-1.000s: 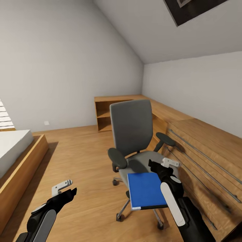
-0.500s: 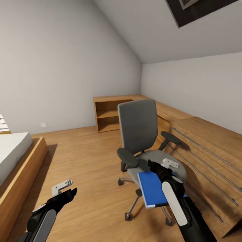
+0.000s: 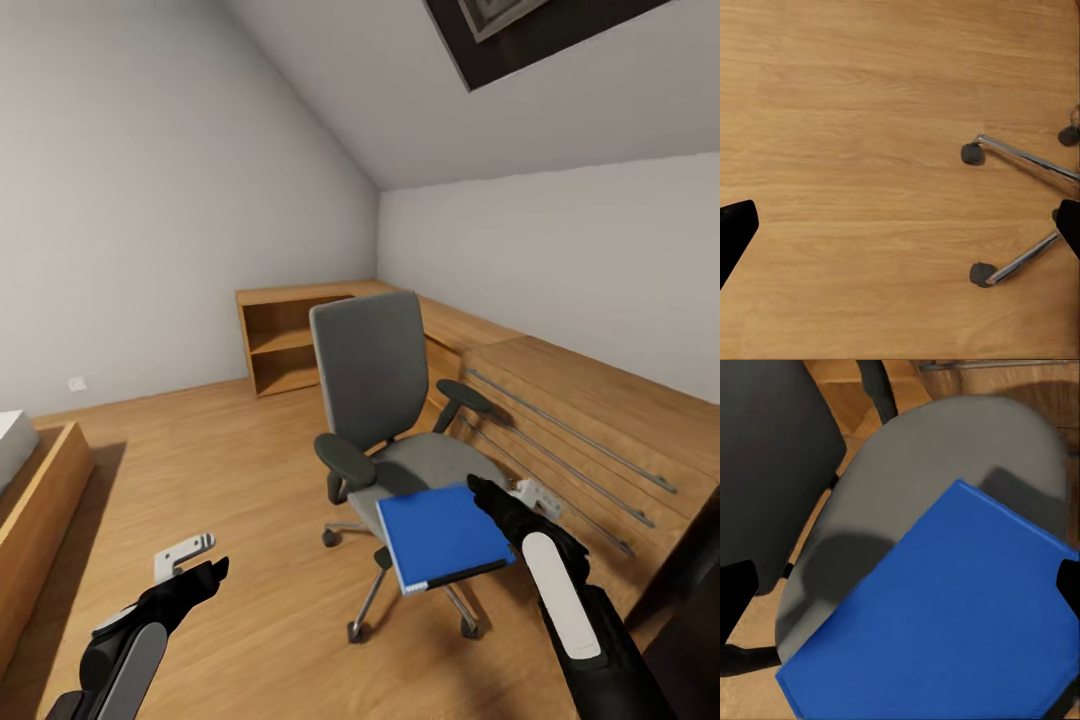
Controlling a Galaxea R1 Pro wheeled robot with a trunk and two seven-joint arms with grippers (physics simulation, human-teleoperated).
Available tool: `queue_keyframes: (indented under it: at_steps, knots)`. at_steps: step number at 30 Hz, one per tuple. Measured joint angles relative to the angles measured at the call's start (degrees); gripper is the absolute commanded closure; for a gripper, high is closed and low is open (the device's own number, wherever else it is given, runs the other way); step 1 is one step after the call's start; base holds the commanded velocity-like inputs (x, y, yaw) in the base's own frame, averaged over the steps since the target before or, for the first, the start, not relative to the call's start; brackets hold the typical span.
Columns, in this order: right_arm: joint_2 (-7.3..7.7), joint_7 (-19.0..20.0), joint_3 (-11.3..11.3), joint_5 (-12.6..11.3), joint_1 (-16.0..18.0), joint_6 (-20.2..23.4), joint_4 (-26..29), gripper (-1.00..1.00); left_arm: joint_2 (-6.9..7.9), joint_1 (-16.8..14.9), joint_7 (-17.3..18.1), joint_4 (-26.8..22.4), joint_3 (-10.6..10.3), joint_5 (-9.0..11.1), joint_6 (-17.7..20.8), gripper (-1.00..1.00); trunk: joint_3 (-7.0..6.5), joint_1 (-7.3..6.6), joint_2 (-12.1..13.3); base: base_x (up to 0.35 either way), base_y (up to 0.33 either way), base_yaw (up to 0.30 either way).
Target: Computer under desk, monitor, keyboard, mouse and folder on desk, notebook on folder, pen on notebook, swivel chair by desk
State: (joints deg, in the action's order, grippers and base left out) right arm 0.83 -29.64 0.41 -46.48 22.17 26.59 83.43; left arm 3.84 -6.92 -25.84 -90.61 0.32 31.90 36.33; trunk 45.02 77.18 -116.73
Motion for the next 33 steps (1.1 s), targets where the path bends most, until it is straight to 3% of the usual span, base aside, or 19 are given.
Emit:
queue_keyframes:
  at_steps: [13, 14, 18, 24, 27, 33]
  knots:
    - [7.18, 0.65, -2.51, -19.22, -0.71, 0.02, -1.46, -1.00, 0.00, 0.00, -0.14, -0.04, 0.01, 0.00, -0.08, -1.00, 2.33, 2.85, -5.20, -0.001, 0.001, -0.296]
    - [8.36, 1.37, -2.60, -21.91, -0.73, 0.02, -2.26, -1.00, 0.00, 0.00, -0.16, -0.03, 0.00, 0.00, -0.08, -1.00, 2.51, 3.07, -5.60, 0.000, 0.000, -0.297]
    - [10.70, 4.51, -2.69, -26.29, -0.76, 0.00, -4.80, -1.00, 0.00, 0.00, -0.21, -0.01, -0.03, 0.00, -0.08, -1.00, 3.23, 3.95, -7.21, 0.000, 0.000, -0.297]
    - [13.11, 12.73, -2.74, -29.61, -0.77, 0.06, -9.11, -1.00, 0.00, 0.00, -0.26, 0.00, -0.04, 0.00, -0.08, -1.00, 4.30, 5.27, -9.61, 0.000, 0.000, -0.294]
    - [13.70, 18.07, -2.74, -30.34, -0.76, 0.02, -11.63, -1.00, 0.00, 0.00, -0.27, -0.01, -0.03, 0.00, -0.08, -1.00, 4.84, 5.93, -10.82, 0.000, 0.000, -0.173]
    - [14.02, 24.81, -2.70, -30.75, -0.75, -0.16, -14.88, -1.00, 0.00, 0.01, -0.27, -0.02, -0.03, 0.01, -0.08, -1.00, 5.92, 7.24, -13.22, 0.000, 0.000, -0.053]
